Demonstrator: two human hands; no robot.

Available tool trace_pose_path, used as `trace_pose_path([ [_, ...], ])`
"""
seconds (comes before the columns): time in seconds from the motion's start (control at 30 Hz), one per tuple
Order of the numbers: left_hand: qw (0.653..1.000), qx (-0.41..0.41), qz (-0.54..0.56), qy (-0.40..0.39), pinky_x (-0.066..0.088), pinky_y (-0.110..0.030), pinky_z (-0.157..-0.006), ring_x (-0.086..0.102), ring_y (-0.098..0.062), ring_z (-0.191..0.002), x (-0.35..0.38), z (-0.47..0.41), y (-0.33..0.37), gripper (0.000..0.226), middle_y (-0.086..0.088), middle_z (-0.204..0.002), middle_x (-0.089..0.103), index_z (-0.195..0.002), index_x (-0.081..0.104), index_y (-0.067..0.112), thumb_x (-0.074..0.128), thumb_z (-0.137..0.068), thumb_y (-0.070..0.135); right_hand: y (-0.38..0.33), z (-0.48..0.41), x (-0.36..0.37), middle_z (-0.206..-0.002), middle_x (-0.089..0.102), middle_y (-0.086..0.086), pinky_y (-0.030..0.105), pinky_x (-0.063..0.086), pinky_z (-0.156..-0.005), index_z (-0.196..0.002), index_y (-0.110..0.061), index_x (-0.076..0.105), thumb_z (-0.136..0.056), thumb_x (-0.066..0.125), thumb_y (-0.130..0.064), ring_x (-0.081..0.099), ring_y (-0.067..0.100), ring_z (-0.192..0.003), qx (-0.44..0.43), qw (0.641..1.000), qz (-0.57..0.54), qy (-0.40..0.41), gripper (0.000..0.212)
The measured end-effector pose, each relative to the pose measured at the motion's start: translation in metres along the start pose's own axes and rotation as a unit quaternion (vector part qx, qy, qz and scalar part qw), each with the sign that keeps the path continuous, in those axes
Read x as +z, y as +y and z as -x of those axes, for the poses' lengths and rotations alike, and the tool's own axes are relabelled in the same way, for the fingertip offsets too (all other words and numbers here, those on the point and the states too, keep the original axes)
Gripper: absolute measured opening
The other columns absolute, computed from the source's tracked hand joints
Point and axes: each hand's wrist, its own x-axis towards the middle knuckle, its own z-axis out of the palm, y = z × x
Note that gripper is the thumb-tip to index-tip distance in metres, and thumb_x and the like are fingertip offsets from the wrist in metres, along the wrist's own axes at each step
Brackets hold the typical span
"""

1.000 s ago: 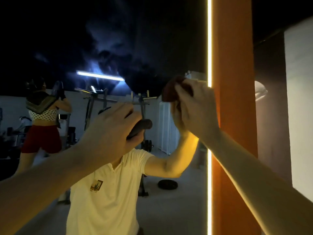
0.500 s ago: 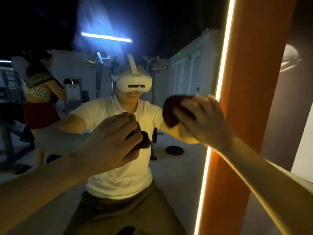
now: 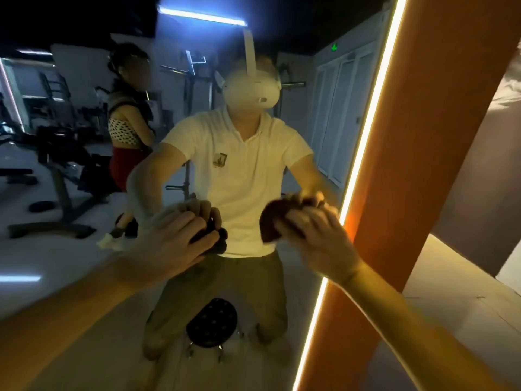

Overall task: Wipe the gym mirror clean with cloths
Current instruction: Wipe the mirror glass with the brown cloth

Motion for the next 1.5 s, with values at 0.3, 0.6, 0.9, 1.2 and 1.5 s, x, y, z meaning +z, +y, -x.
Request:
trace_pose_path([
  [0.3, 0.998, 0.030, 0.030, 0.044, 0.040, -0.042, -0.083, 0.048, -0.027, -0.091, -0.010, 0.016, -0.029, 0.030, -0.012, -0.093, 0.064, -0.109, 0.066, 0.011, 0.050, -0.091, 0.029, -0.089, -0.062, 0.016, -0.132, 0.047, 0.018, 0.044, 0.040, -0.097, -0.143, -0.012, 0.045, -0.108, 0.044, -0.031, 0.056, 0.042, -0.112, 0.418, 0.898, -0.028, 0.130, 0.040],
  [0.6, 0.997, -0.056, 0.050, 0.006, 0.055, -0.053, -0.085, 0.056, -0.034, -0.093, -0.019, 0.025, -0.032, 0.055, -0.015, -0.100, 0.061, -0.116, 0.054, 0.010, 0.086, -0.075, 0.029, -0.002, -0.072, -0.018, -0.136, 0.039, 0.015, 0.051, 0.042, -0.096, -0.139, -0.011, 0.046, -0.096, 0.066, -0.019, 0.043, 0.037, -0.117, 0.211, 0.977, -0.014, 0.030, 0.048],
  [0.9, 0.960, -0.246, 0.099, 0.086, 0.052, -0.044, -0.079, 0.055, -0.031, -0.096, -0.030, 0.031, -0.021, 0.030, -0.015, -0.102, 0.059, -0.111, 0.056, 0.012, 0.064, -0.089, 0.030, -0.090, -0.066, 0.015, -0.133, 0.046, 0.009, 0.051, 0.040, -0.096, -0.133, -0.016, 0.064, -0.084, 0.072, -0.015, 0.047, 0.034, -0.115, 0.131, 0.985, -0.109, 0.031, 0.049],
  [1.2, 0.960, -0.261, 0.099, 0.020, 0.057, -0.048, -0.078, 0.057, -0.032, -0.100, -0.051, 0.034, -0.034, 0.036, -0.017, -0.108, 0.060, -0.110, 0.063, 0.007, 0.054, -0.092, 0.037, 0.019, -0.170, -0.004, -0.129, 0.044, 0.010, 0.049, 0.035, -0.100, -0.128, -0.010, 0.067, -0.091, 0.058, -0.013, 0.044, 0.035, -0.116, 0.086, 0.993, -0.019, 0.085, 0.038],
  [1.5, 0.904, -0.391, 0.161, 0.065, 0.044, -0.033, -0.075, 0.054, -0.023, -0.094, -0.073, 0.027, -0.058, 0.037, -0.013, -0.109, 0.055, -0.111, 0.058, 0.007, 0.047, -0.099, 0.041, -0.104, -0.103, 0.019, -0.132, 0.052, 0.006, 0.044, 0.042, -0.097, -0.135, -0.016, 0.064, -0.089, 0.064, -0.021, 0.049, 0.028, -0.116, -0.096, 0.988, -0.117, -0.041, 0.047],
])
